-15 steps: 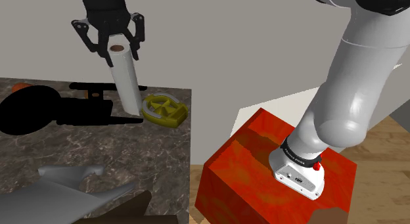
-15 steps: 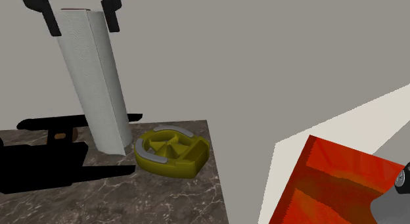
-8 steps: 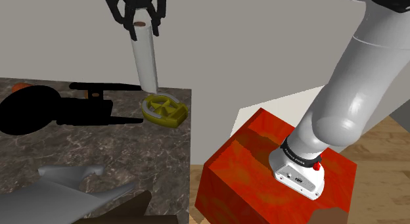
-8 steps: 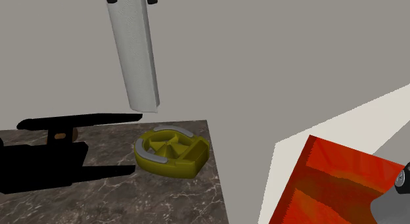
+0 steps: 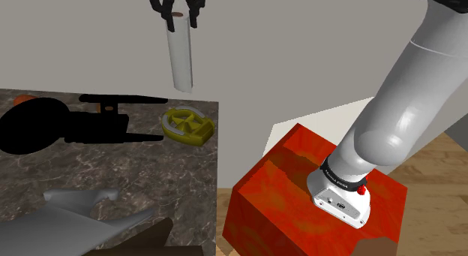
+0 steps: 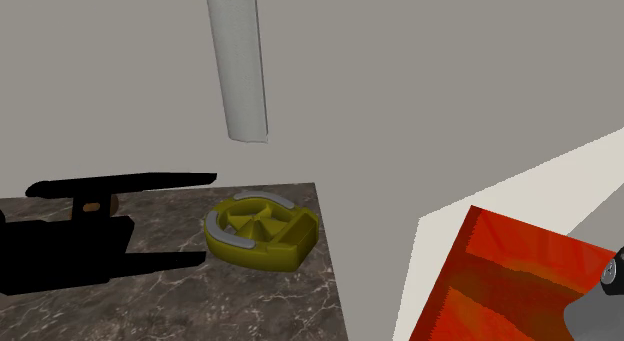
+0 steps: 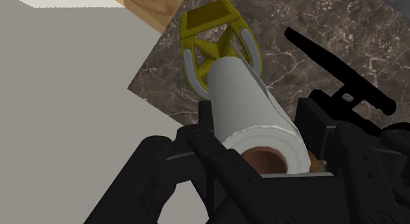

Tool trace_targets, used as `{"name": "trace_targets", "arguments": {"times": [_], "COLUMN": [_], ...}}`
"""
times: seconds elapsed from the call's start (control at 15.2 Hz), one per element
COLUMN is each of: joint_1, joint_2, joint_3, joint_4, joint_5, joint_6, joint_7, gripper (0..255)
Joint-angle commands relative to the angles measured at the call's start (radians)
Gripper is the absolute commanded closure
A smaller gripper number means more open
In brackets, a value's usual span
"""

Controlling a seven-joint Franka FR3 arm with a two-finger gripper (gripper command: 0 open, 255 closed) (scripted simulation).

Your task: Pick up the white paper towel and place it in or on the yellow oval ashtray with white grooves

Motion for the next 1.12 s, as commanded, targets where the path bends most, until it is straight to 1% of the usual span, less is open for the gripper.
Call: {"name": "trace_targets", "arguments": {"times": [0.0,1.06], "joint_1": [-0.003,-0.009], "joint_2": [-0.010,-0.037], "joint_3": [-0.002,-0.006], "joint_4": [-0.038,-0.286], "joint_5": [0.004,0.014], "joint_6": [0.029,0.252], "joint_7": [-0.004,-0.011], "gripper": [255,255]}}
